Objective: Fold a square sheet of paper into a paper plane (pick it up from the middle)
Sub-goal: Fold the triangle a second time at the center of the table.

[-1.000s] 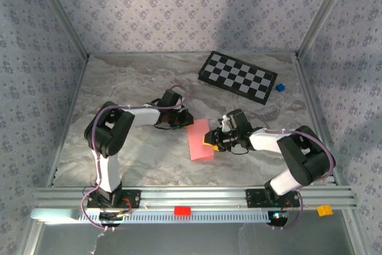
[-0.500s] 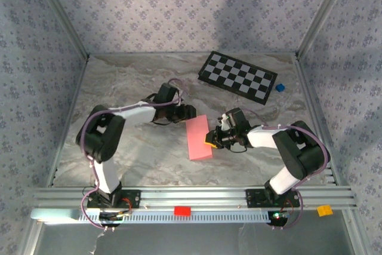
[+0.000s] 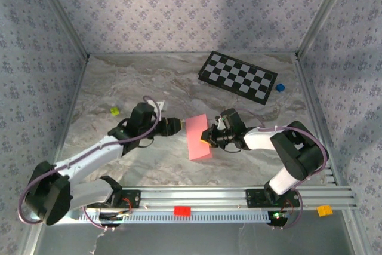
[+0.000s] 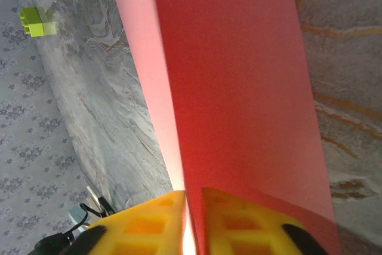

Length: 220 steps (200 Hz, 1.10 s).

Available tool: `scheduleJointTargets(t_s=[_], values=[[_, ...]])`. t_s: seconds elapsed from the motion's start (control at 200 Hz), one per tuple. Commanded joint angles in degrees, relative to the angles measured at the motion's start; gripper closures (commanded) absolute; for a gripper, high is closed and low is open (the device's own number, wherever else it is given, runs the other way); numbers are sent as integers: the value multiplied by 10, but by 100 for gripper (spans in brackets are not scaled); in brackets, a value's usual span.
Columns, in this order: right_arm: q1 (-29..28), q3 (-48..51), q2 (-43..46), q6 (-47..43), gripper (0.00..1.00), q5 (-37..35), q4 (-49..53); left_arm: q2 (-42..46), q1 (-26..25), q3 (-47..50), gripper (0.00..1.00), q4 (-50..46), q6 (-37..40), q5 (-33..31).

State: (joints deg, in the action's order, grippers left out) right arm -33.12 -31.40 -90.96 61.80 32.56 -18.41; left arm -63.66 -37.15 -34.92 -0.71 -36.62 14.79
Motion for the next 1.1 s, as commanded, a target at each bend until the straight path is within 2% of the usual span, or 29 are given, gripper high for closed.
scheduleJointTargets(t_s=[0.0, 0.12, 0.21, 0.36, 0.565, 0.77, 0.965, 1.094], values=[[8, -16, -13, -16, 79, 22, 13, 48, -1, 25, 45, -19, -1, -19], [22, -24, -8, -52, 76, 37, 49, 87, 0, 42, 45, -43, -13, -12], [34, -36, -11, -76, 79, 62, 64, 111, -1, 52, 45, -56, -20, -14], [45, -41, -19, -87, 86, 60, 78, 134, -1, 65, 44, -70, -30, -9], [41, -31, -39, -28, 93, 50, 10, 140, -1, 65, 46, -75, -30, 1], [25, -30, -37, 26, 94, 15, -38, 143, -2, 59, 49, -77, -31, -4], [18, -23, -36, 48, 92, -4, -45, 139, -9, 58, 49, -77, -25, -2], [27, -29, -19, 17, 83, 14, -13, 124, -37, 44, 46, -97, -5, -21]])
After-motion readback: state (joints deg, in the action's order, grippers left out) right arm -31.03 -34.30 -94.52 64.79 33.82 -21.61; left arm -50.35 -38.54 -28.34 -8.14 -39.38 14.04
